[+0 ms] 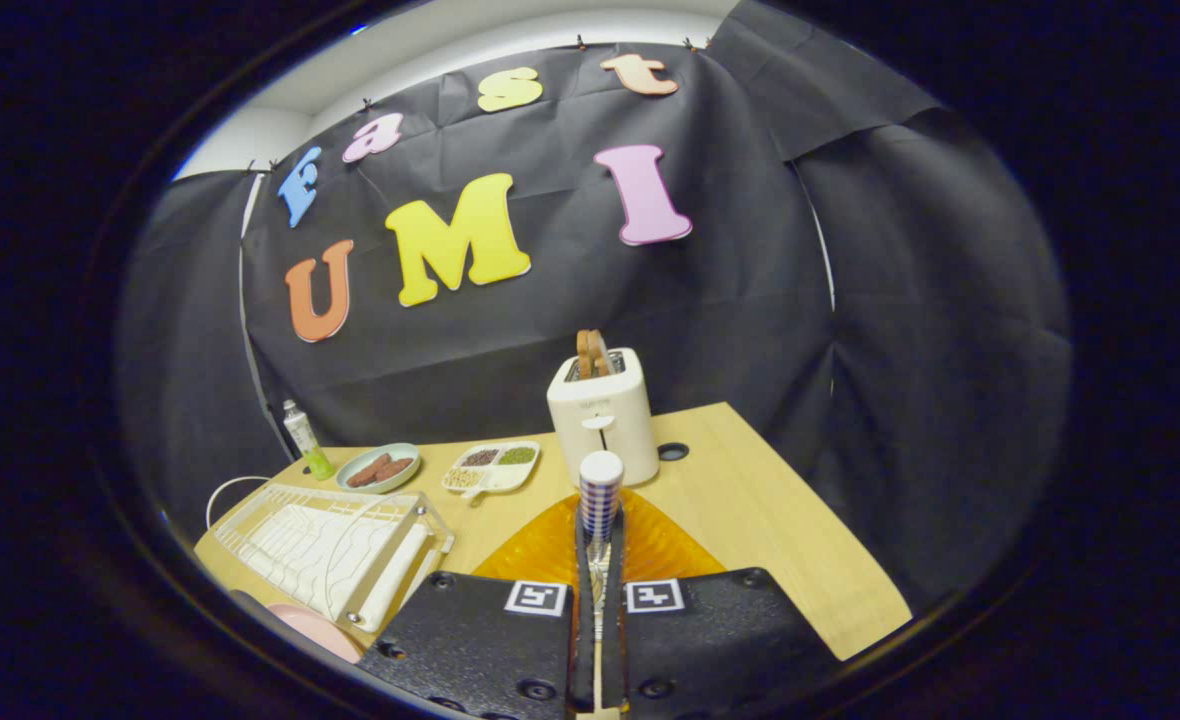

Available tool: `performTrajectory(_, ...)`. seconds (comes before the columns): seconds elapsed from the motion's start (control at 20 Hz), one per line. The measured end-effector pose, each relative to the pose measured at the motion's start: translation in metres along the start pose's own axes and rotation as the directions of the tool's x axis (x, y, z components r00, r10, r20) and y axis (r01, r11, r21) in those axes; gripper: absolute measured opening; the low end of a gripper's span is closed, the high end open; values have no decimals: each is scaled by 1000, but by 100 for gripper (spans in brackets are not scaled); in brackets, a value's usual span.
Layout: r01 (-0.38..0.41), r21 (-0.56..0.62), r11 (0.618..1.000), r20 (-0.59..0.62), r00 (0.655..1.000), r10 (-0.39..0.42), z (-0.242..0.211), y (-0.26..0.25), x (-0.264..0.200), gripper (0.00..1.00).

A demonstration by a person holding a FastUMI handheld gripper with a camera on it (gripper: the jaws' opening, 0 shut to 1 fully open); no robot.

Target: Take the plate from the dish rack, then take the spoon from the basket and place it into the plate.

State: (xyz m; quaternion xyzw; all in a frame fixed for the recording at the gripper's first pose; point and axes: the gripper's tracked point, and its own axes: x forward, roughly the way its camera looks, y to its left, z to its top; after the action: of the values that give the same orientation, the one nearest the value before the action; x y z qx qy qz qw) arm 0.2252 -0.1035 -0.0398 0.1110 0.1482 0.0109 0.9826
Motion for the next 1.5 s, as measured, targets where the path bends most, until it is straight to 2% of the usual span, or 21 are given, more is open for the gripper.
performTrajectory(0.1, 23, -20, 1000, 68, 997, -21, 25, 5, -26, 8)
performTrajectory(0.3, 3, -51, 999, 105, 994, 2, 45, 43, -90, 8)
performTrajectory(0.45, -43, -56, 998, 72, 996, 47, 35, 88, -135, 8)
performTrajectory(0.7, -144, -77, 987, -38, 989, 141, -22, 172, -176, 8)
performTrajectory(0.95, -211, -102, 972, -120, 973, 198, -83, 240, -181, 8)
performTrajectory(1.1, -232, -79, 969, -159, 963, 218, -115, 269, -178, 8)
performTrajectory(1.5, -204, -59, 977, -204, 961, 188, -172, 298, -159, 8)
